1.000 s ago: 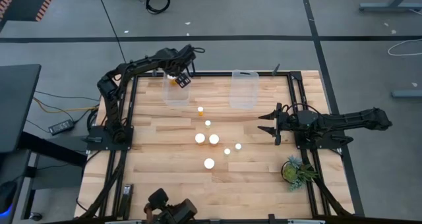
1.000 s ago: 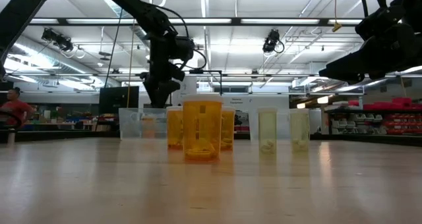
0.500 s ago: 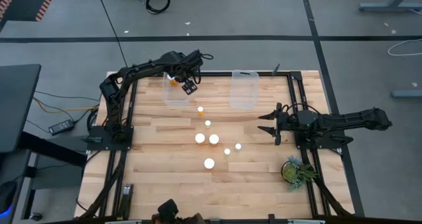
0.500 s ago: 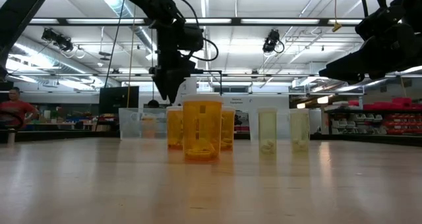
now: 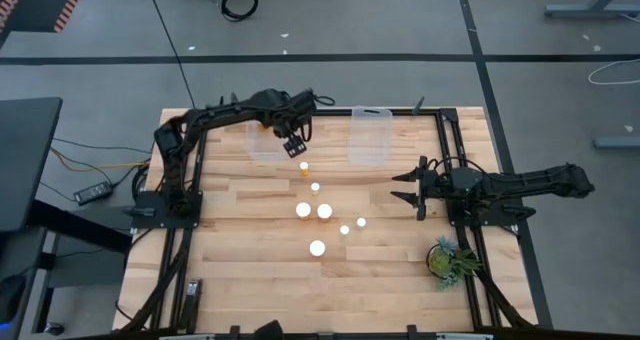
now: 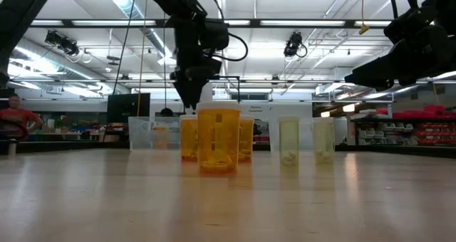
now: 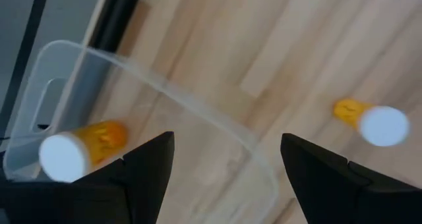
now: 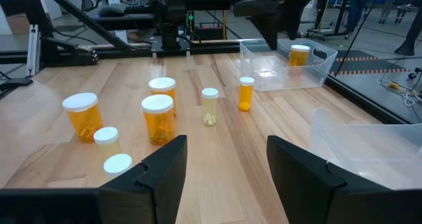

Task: Pick and place medicine bottles into bin by pill shape (circle, oval)
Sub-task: Put the orange capsule bottle into the left transparent bin

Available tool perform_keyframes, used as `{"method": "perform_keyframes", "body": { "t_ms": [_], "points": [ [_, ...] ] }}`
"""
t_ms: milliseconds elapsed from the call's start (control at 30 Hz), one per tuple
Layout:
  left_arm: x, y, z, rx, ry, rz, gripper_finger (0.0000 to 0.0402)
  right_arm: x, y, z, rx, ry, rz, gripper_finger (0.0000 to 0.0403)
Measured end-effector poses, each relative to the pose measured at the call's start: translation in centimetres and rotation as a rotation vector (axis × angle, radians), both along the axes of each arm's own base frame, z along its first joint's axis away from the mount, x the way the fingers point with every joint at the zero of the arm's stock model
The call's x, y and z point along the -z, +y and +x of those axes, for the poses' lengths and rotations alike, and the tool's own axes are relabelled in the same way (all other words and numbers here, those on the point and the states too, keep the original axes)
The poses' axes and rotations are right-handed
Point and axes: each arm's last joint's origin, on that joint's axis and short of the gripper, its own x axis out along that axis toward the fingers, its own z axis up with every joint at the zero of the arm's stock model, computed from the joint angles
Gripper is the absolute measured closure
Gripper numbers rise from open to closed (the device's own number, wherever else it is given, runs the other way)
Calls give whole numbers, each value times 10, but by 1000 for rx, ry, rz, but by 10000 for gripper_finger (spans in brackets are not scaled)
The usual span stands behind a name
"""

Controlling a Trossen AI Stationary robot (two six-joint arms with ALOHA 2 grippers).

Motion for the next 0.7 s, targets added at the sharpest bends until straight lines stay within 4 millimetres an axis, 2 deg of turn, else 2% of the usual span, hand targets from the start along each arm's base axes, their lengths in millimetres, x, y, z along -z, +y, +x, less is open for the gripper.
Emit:
{"method": "perform_keyframes", "body": {
  "t_ms": [500, 700],
  "points": [
    [1, -27, 13, 83, -52, -107, 114, 0, 0, 0, 0, 0, 0, 187],
    [1, -45, 19, 127, -59, -162, 114, 0, 0, 0, 0, 0, 0, 187]
  ]
}}
